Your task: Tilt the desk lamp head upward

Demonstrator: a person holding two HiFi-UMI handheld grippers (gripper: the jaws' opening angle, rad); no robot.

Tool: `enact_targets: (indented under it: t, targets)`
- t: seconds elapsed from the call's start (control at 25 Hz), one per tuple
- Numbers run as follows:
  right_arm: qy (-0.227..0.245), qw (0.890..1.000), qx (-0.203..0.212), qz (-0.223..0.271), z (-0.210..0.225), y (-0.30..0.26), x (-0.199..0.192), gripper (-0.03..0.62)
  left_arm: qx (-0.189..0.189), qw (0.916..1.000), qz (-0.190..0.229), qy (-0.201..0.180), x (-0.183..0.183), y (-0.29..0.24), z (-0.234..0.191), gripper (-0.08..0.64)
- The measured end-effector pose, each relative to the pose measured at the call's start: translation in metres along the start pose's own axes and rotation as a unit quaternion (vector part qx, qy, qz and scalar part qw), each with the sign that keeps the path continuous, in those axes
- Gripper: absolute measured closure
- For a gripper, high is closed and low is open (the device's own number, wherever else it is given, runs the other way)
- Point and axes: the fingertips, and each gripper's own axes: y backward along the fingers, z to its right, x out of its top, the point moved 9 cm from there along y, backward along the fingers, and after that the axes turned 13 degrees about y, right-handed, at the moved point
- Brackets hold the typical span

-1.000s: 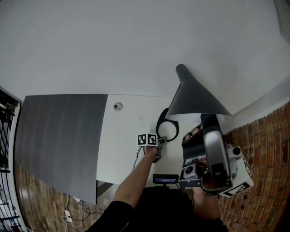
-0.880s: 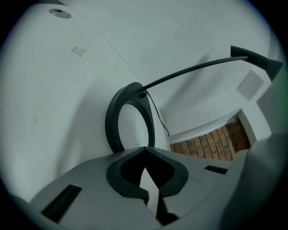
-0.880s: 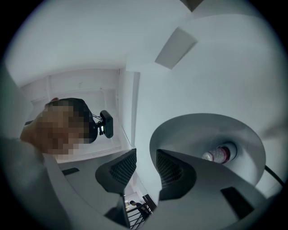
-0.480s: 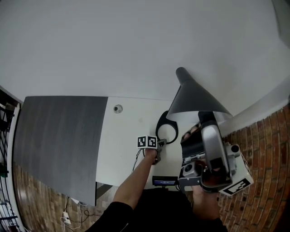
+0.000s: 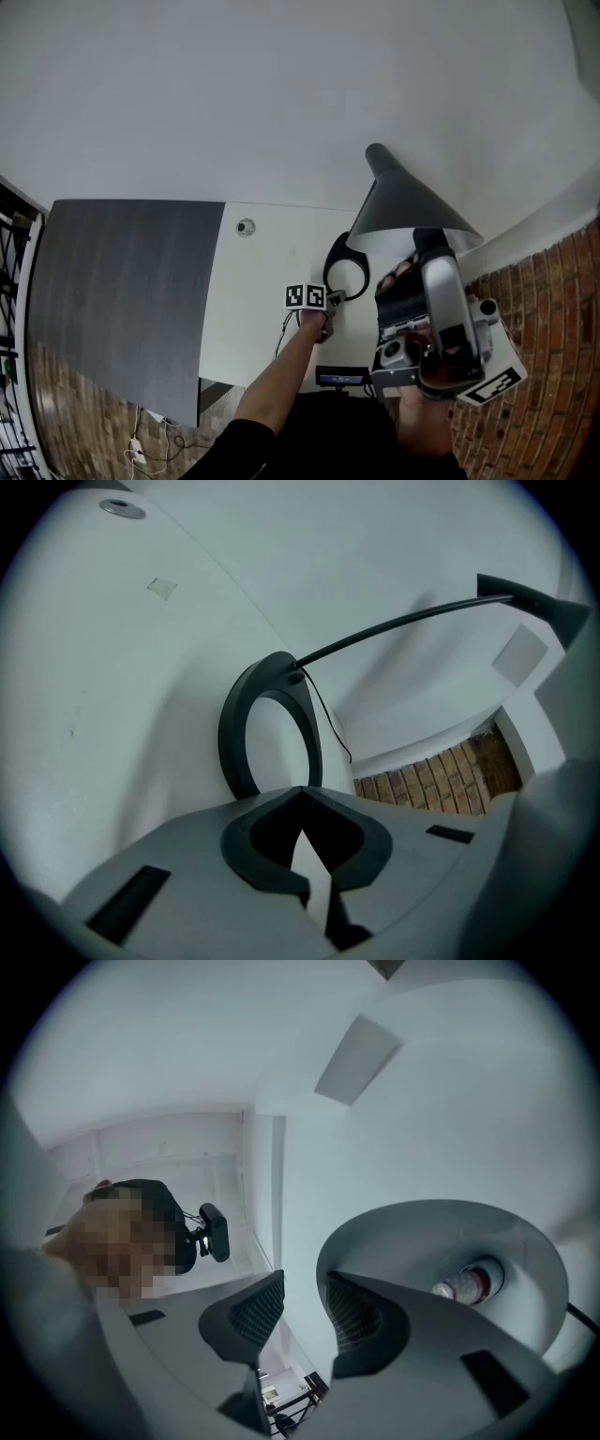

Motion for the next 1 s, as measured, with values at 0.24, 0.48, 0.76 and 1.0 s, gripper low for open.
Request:
enact_targets:
  t: [0.24,0.48,0.76,1.0]
  targets:
    - [0.003,1.000,0.011,-0.001,-0.0019,0.0024,-0.0013,0.454,0.000,1.0000,0.002,-0.001,-0.0001,0.0008,0.0000,0.551]
    - [0.021,1.000,0.005,-0.013,-0.0003,0.0061,-0.0038,0.456,0.000,1.0000,0.003,-0.001,-0.0001,0.0005,-0.0004,0.551]
    - [0.003,1.000,-0.004,-0.001,0.0030,0.0031,0.0000,0.454,0.003,1.0000,0.003,-0.003,-0.0004,0.0001,-0.0013,0.551]
    - [0.004,1.000,-0.002,0.000,0.0006,0.0068,-0.0039,0.456,-0.001,1.0000,-0.001,-0.009,-0.0019,-0.0011,-0.0021,0.551]
